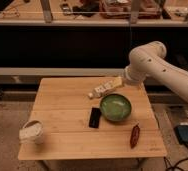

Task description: Move the arm in a circular motion

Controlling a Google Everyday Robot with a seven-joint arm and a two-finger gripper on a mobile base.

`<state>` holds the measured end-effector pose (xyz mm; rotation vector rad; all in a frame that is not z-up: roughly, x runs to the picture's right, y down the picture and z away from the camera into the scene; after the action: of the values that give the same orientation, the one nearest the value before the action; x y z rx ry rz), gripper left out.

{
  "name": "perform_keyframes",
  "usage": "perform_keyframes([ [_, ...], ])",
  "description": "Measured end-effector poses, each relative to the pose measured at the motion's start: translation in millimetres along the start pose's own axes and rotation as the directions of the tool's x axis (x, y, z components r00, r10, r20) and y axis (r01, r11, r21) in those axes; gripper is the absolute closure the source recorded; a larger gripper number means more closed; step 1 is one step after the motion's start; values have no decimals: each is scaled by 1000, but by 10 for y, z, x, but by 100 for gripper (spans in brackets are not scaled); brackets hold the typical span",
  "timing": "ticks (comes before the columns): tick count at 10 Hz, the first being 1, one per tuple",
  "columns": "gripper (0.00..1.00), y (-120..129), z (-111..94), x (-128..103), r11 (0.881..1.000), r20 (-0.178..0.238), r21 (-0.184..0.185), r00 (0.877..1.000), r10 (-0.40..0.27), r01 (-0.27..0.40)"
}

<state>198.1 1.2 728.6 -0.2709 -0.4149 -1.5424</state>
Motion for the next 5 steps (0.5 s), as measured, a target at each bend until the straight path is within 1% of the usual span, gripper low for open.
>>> perform_keyframes([
  [1, 20, 175, 42, -194, 999, 33, -33, 999, 6, -5],
  [2, 20, 230, 45, -338, 998, 52, -58, 999, -2, 5],
  [3, 20, 223, 16, -510, 996, 68, -85, 998, -19, 25],
  [4, 20, 128, -84, -824, 990, 86, -122, 995, -54, 65],
  [5, 20, 21, -191, -1102, 985, 96, -145, 992, -80, 93],
])
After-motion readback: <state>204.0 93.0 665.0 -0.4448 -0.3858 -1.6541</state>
